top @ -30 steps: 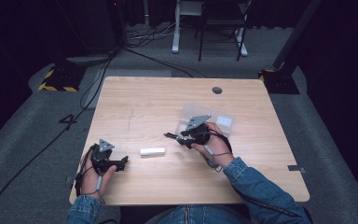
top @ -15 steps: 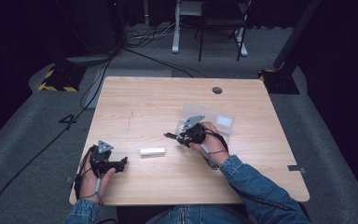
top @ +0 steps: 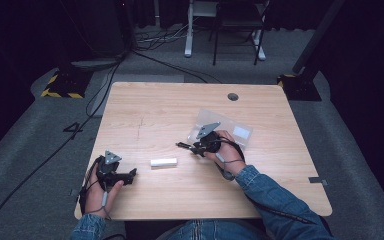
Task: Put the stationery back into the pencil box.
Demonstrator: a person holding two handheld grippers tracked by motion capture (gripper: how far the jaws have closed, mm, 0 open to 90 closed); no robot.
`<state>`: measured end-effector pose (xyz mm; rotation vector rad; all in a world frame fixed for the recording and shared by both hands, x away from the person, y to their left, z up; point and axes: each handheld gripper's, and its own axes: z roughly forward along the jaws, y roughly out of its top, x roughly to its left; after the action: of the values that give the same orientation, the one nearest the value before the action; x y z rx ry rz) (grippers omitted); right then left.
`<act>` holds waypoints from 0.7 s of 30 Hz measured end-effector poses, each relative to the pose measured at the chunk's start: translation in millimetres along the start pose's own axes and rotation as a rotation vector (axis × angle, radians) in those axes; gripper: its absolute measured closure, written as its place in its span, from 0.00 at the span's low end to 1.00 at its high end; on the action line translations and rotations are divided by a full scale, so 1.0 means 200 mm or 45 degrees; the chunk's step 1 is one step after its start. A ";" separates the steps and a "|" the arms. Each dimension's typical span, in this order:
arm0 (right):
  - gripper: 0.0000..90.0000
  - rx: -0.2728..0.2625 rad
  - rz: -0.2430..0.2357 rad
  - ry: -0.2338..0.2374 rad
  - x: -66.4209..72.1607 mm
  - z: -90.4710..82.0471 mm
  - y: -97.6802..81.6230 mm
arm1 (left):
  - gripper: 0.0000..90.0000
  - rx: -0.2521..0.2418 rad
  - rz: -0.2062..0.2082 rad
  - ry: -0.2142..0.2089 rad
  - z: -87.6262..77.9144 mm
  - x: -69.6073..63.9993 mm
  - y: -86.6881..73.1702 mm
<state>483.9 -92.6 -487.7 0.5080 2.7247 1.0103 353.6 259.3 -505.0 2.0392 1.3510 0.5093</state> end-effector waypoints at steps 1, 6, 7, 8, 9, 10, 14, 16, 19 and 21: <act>0.82 0.004 0.000 -0.002 0.00 0.00 0.00 | 0.12 0.000 0.000 0.000 0.00 0.00 0.00; 0.88 0.016 0.002 0.004 0.00 -0.01 0.00 | 0.12 0.001 -0.001 0.000 0.00 0.00 0.00; 0.88 0.017 0.006 0.007 0.00 -0.01 0.00 | 0.12 0.001 0.000 0.000 0.00 0.00 0.00; 0.88 0.018 0.008 0.007 0.00 -0.01 0.00 | 0.12 0.000 0.000 0.000 0.00 0.00 0.00; 0.88 0.019 0.009 0.008 0.00 -0.01 0.00 | 0.12 0.001 0.000 0.000 0.00 0.00 0.00; 0.88 0.020 0.008 0.009 0.00 -0.01 0.00 | 0.12 0.001 0.000 0.000 0.00 0.00 0.00; 0.88 0.001 0.011 0.029 0.00 -0.01 0.00 | 0.12 0.001 -0.001 0.000 0.00 0.00 0.00; 0.88 -0.002 0.001 0.022 0.00 -0.01 0.00 | 0.12 0.001 0.000 0.000 0.00 0.00 0.00; 0.88 -0.009 0.000 0.008 0.01 0.00 -0.01 | 0.12 0.001 0.000 0.000 0.00 0.00 0.00; 0.89 -0.005 -0.008 0.002 0.01 0.00 0.00 | 0.12 0.001 0.000 0.000 0.00 0.00 0.00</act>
<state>481.2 -92.9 -487.8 0.4974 2.7238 1.0145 353.5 259.3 -505.0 2.0394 1.3518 0.5091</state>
